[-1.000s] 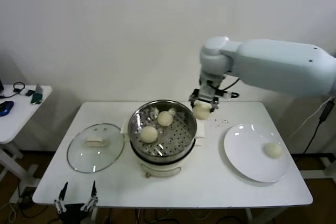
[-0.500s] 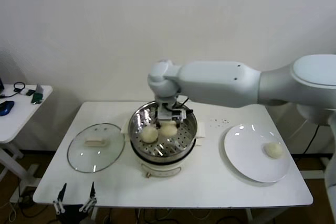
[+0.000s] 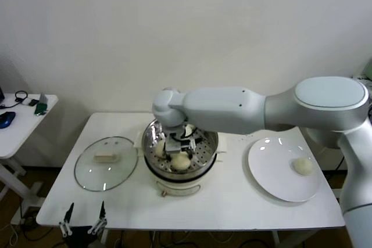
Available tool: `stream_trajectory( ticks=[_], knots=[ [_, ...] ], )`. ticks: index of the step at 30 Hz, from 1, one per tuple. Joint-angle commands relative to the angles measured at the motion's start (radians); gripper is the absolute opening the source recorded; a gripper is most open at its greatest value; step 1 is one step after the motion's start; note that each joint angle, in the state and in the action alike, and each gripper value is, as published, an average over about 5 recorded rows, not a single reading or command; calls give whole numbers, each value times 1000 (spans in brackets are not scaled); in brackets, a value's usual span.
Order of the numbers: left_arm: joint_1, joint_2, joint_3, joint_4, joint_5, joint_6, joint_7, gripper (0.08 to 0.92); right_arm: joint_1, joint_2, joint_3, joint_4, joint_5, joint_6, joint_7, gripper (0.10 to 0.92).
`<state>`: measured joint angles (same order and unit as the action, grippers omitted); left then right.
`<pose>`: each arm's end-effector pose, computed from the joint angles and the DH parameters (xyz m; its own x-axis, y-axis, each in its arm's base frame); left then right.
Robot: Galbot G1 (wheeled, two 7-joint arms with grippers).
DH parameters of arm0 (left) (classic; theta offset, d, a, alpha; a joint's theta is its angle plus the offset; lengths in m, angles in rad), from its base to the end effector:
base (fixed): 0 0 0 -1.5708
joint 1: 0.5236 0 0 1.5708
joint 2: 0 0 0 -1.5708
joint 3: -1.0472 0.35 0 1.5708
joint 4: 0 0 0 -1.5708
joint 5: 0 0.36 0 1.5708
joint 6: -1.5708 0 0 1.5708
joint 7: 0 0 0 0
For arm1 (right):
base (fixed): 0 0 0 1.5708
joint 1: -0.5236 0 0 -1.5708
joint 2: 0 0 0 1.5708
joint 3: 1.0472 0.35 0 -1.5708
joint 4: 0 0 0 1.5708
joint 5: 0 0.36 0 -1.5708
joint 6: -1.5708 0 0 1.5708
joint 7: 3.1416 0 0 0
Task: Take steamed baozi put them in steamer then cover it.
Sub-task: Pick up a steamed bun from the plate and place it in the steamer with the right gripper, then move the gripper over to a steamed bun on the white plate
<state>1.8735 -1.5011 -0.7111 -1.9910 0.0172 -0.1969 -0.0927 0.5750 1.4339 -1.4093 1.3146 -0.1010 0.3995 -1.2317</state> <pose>0.0729 0.0753 -0.3719 -0.9649 -0.1981 0.1723 -0.1592 0.9633 0.2159 0.4872 0.2624 -0.0985 -0.0888 0.0575 0.9944 0.0264 -0.9978 0.0600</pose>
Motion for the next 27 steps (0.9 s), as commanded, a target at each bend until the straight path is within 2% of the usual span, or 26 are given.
stream_trajectory(
  ticks=[1, 4, 14, 23, 27],
  knots=[
    [-2, 3, -1, 1, 0, 3, 0, 823, -17, 5, -4, 4, 2, 0, -6, 790],
    [-2, 3, -2, 2, 0, 3, 0, 823, -10, -8, 6, 6, 2, 2, -17, 818],
    [-3, 1, 0, 4, 0, 1, 0, 823, 85, -124, 68, 24, 62, -30, -22, 823],
    [-6, 1, 8, 0, 0, -1, 0, 823, 190, -402, 32, 33, 195, -150, 3, 823],
    [-5, 0, 13, -5, 3, -3, 1, 823, 240, -539, -87, 18, 306, -269, 156, 823]
  ],
)
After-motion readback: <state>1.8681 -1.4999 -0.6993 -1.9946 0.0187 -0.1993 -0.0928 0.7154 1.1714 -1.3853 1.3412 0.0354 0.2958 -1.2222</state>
